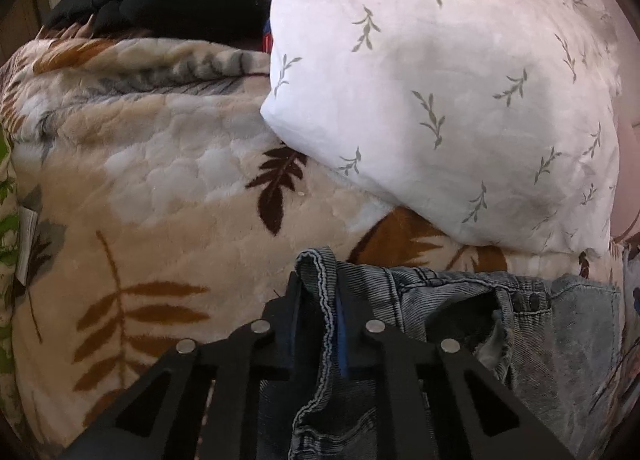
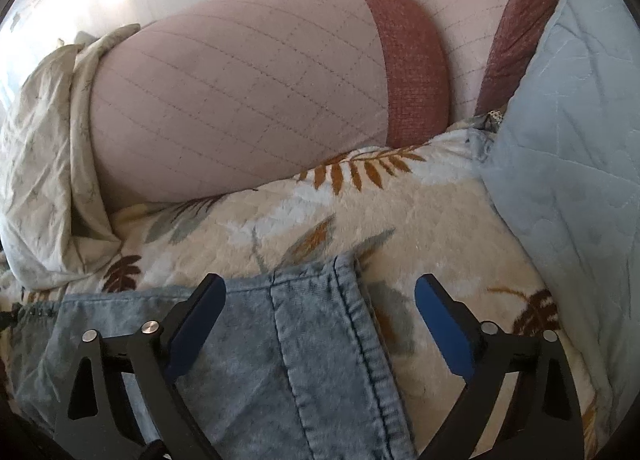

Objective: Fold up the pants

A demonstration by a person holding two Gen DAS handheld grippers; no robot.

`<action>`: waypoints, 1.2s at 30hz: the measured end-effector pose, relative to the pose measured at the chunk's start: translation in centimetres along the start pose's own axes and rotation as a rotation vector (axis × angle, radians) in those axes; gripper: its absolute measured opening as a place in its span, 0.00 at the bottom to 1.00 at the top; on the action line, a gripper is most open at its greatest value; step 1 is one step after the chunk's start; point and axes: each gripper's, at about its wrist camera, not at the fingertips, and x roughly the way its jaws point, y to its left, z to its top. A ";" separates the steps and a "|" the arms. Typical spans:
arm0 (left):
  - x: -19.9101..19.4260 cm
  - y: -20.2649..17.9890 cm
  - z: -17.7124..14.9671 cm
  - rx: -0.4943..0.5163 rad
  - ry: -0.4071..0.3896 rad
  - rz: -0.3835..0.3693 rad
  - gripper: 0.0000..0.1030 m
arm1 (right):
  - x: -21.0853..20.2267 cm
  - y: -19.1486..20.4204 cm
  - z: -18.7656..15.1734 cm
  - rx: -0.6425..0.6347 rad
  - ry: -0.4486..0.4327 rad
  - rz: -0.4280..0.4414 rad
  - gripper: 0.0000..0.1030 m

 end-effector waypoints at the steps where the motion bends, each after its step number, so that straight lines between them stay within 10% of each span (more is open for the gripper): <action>1: 0.1 -0.1 -0.1 -0.004 -0.005 -0.004 0.15 | 0.3 0.0 0.2 -0.002 0.012 -0.003 0.86; 12: -2.1 1.5 -0.1 -0.040 -0.048 -0.073 0.14 | 6.3 -0.1 0.4 0.042 0.155 -0.026 0.56; 15: -2.8 1.8 0.0 -0.042 -0.064 -0.083 0.14 | 6.1 0.7 0.4 0.016 0.130 0.010 0.26; 18: -5.0 1.7 -0.1 -0.044 -0.091 -0.105 0.14 | 5.0 1.7 0.4 -0.011 0.108 0.008 0.17; 36: -17.1 3.4 -3.8 -0.055 -0.200 -0.237 0.13 | -8.2 0.2 -0.6 0.057 -0.125 0.089 0.16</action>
